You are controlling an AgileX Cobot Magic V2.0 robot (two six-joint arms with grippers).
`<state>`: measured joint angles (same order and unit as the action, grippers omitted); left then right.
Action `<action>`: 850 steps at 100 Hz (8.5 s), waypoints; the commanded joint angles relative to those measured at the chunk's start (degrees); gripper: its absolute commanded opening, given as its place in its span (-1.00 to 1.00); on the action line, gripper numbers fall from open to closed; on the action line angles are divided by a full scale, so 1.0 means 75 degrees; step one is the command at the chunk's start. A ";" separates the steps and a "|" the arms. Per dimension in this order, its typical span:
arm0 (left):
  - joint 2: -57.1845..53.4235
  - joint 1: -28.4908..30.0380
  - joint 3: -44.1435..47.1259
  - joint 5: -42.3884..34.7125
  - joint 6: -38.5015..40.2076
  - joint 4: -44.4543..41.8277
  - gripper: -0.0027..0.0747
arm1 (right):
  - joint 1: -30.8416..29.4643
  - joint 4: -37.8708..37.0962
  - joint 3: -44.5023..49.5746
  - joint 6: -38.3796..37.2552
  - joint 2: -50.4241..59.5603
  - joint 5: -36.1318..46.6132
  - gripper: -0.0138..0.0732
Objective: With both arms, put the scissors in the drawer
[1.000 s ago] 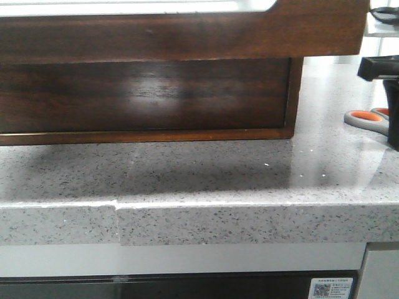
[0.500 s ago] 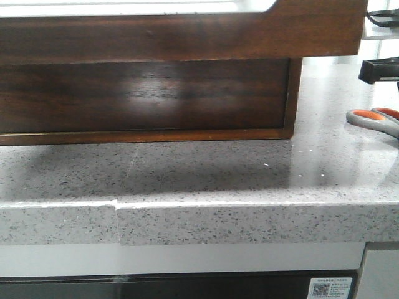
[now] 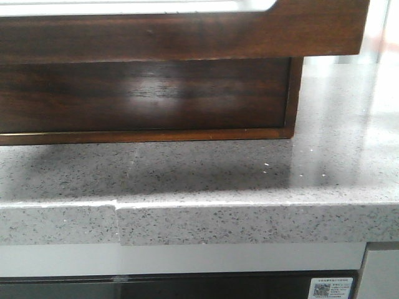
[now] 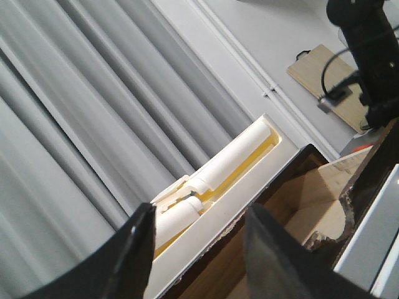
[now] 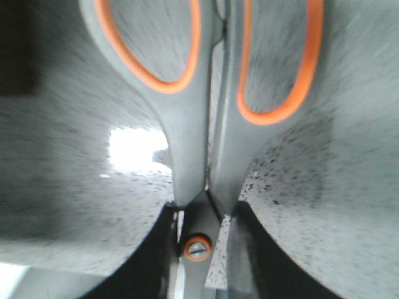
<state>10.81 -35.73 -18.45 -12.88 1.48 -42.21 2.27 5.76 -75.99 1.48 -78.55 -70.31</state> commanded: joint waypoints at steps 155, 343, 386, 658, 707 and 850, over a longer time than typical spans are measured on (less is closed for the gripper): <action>0.0076 -0.0039 -0.0184 -0.0315 0.0215 0.0376 -0.12 | 0.5270 -0.0207 -0.3828 0.5312 -0.0793 0.0707 -0.84; 0.0076 -0.0039 -0.0184 -0.0315 0.0215 0.0376 -0.12 | 0.5289 -0.0809 -0.3828 0.5279 -0.2318 0.0484 -0.24; 0.0076 -0.0039 -0.0184 -0.0315 0.0215 0.0376 -0.13 | 0.5289 -0.0821 -0.3859 0.5279 -0.2166 0.0502 -0.04; -0.1612 -0.0039 0.1715 0.2648 0.0372 0.4647 -0.99 | 0.5289 -0.3487 0.8387 -0.0300 1.0386 0.6574 -0.78; -0.1612 -0.0022 0.2622 0.2057 0.0372 0.5029 -0.99 | 0.5289 -0.3487 0.8387 -0.0300 1.0386 0.6574 -0.78; -0.1694 0.3985 0.2635 0.3728 -0.0701 0.5519 -0.99 | 0.5289 -0.3487 0.8387 -0.0300 1.0386 0.6563 -0.78</action>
<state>-0.23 -5.98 0.08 18.64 -3.08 -1.61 41.98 -19.10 -11.65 -0.95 0.07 -25.03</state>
